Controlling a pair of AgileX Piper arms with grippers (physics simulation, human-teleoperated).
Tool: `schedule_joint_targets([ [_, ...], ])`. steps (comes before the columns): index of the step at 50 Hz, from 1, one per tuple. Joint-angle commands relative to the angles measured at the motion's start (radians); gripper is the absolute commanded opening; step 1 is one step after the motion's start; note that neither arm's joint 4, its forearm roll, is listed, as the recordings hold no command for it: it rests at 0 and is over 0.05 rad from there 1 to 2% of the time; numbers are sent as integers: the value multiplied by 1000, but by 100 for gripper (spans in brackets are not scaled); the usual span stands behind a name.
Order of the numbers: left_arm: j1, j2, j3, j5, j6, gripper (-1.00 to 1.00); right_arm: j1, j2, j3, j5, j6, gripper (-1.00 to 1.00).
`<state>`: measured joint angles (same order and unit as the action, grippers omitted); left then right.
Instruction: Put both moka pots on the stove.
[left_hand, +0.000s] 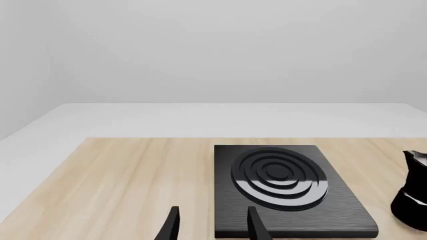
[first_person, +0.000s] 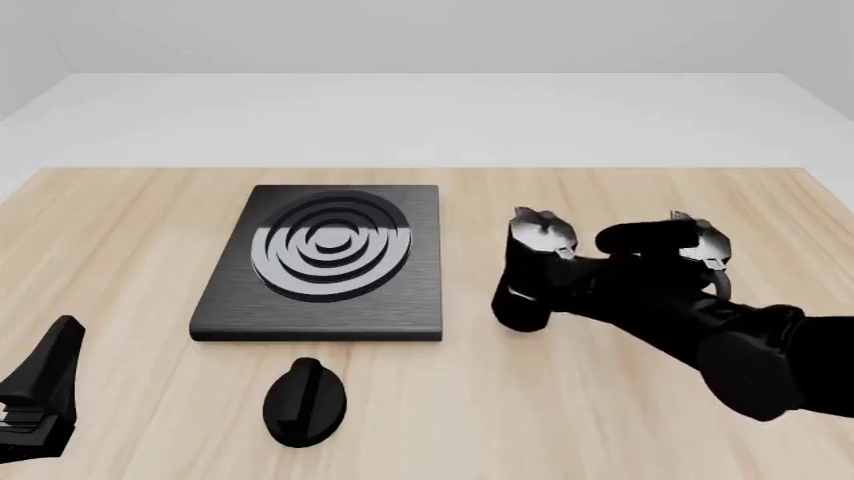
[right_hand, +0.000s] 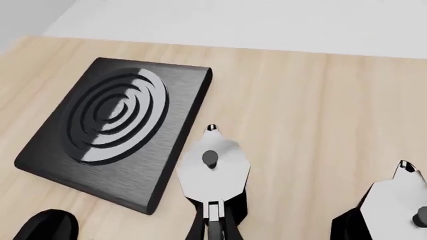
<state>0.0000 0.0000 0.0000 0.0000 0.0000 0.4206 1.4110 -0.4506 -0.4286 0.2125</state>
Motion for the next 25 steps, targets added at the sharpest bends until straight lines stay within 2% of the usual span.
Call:
schedule_joint_targets([
  [1, 0, 0, 0, 0, 0, 100, 47, -86, -83, 66, -54, -100],
  [4, 0, 0, 0, 0, 0, 100, 72, -114, -123, 109, -79, -100],
  [7, 0, 0, 0, 0, 0, 100, 91, -125, -166, 154, -63, -100],
  [12, 0, 0, 0, 0, 0, 100, 102, -153, -216, 200, -67, -100],
  [20, 0, 0, 0, 0, 0, 100, 117, -162, -329, 255, -127, -100],
  [25, 0, 0, 0, 0, 0, 100, 129, -139, -408, 283, -140, -100],
])
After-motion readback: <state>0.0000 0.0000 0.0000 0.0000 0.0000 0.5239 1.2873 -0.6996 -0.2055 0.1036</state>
